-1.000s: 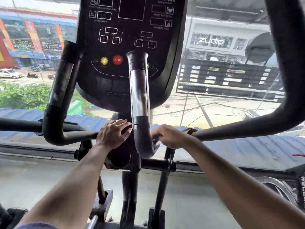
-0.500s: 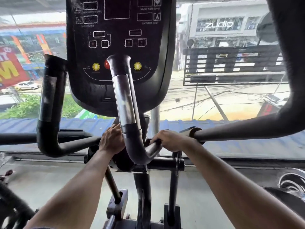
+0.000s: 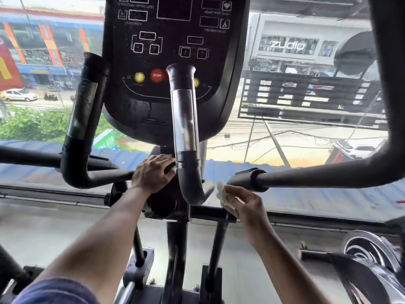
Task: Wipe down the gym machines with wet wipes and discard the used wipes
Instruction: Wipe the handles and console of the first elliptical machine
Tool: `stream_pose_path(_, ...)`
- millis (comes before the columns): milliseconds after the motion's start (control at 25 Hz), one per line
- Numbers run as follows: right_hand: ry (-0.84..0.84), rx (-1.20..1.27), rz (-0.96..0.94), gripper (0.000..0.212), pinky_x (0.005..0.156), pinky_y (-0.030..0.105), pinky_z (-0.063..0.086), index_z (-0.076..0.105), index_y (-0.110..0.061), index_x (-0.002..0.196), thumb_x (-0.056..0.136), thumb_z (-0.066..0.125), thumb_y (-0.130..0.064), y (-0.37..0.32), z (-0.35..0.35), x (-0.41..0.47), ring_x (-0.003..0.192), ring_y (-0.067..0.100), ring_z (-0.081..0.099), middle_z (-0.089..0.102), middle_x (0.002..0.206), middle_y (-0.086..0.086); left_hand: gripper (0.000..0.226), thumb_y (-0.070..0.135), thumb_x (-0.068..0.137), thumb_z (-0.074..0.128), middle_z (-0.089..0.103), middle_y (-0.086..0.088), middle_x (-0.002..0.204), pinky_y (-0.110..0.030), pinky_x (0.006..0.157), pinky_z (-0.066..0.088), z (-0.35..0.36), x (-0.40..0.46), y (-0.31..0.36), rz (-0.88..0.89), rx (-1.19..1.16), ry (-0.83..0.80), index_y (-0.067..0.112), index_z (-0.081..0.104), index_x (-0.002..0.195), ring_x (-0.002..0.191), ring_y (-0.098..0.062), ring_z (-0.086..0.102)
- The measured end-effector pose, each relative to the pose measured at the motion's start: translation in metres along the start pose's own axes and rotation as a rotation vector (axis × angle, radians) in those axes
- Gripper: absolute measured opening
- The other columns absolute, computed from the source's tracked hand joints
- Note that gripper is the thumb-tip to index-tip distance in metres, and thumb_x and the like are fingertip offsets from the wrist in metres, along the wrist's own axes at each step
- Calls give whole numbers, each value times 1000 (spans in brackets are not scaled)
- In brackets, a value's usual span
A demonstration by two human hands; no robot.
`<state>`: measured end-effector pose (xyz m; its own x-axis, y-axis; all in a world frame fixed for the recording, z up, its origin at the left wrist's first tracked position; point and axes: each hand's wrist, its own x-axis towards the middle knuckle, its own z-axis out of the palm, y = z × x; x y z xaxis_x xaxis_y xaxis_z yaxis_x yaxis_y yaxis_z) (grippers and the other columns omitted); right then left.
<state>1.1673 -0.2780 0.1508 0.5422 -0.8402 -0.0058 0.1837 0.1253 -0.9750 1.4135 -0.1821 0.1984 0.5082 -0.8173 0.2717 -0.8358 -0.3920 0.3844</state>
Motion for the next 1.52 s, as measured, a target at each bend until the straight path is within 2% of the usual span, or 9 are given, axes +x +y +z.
stream_pose_path(200, 294, 534, 312, 18, 89, 39, 61, 62, 6, 110, 96, 55, 13, 47, 29, -1, 96, 31, 73, 75, 106, 24, 70, 63, 84, 28, 67, 1, 131, -51, 96, 50, 20, 12, -31, 67, 54, -8, 19, 73, 114, 124, -31, 60)
stream_pose_path(400, 367, 660, 330, 25, 48, 20, 54, 58, -1, 86, 97, 45, 17, 53, 66, 50, 48, 10, 62, 66, 58, 5, 33, 29, 99, 57, 64, -14, 134, -52, 100, 45, 12, 10, -12, 4, -2, -28, 7, 72, 119, 125, -40, 57)
stream_pose_path(600, 349, 678, 385, 23, 69, 33, 59, 63, 11, 116, 97, 52, 10, 85, 74, 86, 69, 24, 69, 72, 82, 15, 52, 28, 88, 49, 67, -32, 120, -56, 101, 43, 14, 7, 0, -116, -63, 26, -15, 70, 110, 120, -50, 59)
stream_pose_path(760, 344, 589, 550, 22, 56, 22, 52, 63, -1, 97, 106, 43, -2, 78, 72, 83, 58, 14, 63, 65, 78, 8, 55, 65, 95, 35, 60, 7, 134, -44, 111, 43, 55, 43, -59, -29, 109, -19, 29, 64, 127, 133, -19, 50)
stream_pose_path(880, 213, 644, 535, 30, 57, 16, 51, 53, -12, 87, 109, 34, -6, 72, 53, 62, 53, 3, 61, 53, 84, 2, 37, 53, 96, 45, 57, 11, 128, -44, 107, 45, 118, 78, -140, -52, 38, -53, 32, 63, 122, 129, -15, 53)
stream_pose_path(1040, 257, 846, 528, 20, 59, 19, 57, 60, -6, 89, 90, 49, 11, 49, 56, 41, 74, 13, 64, 62, 88, 5, 35, 51, 97, 46, 58, 12, 128, -42, 107, 45, 113, 75, -128, 5, 141, 0, 32, 63, 122, 127, -15, 54)
stream_pose_path(1120, 264, 904, 495, 26, 56, 21, 59, 65, -3, 89, 75, 55, 17, 35, 66, 22, 68, 14, 70, 70, 82, 6, 39, 54, 98, 43, 59, 11, 127, -44, 107, 45, 100, 71, -115, 11, 143, -13, 30, 64, 121, 127, -15, 54)
stream_pose_path(1240, 261, 889, 440, 28, 55, 23, 59, 67, -4, 90, 89, 49, 17, 28, 70, 8, 60, 13, 72, 72, 71, 3, 49, 57, 94, 37, 60, 12, 131, -44, 107, 46, 72, 51, -81, -5, 172, -16, 32, 64, 125, 128, -16, 55)
stream_pose_path(1520, 356, 882, 369, 28, 65, 25, 62, 69, 1, 97, 88, 47, 16, 40, 81, 38, 72, 18, 73, 69, 97, 15, 52, 46, 95, 49, 69, -11, 131, -44, 99, 46, 16, 14, -13, 44, 64, -14, 16, 72, 130, 119, -37, 62)
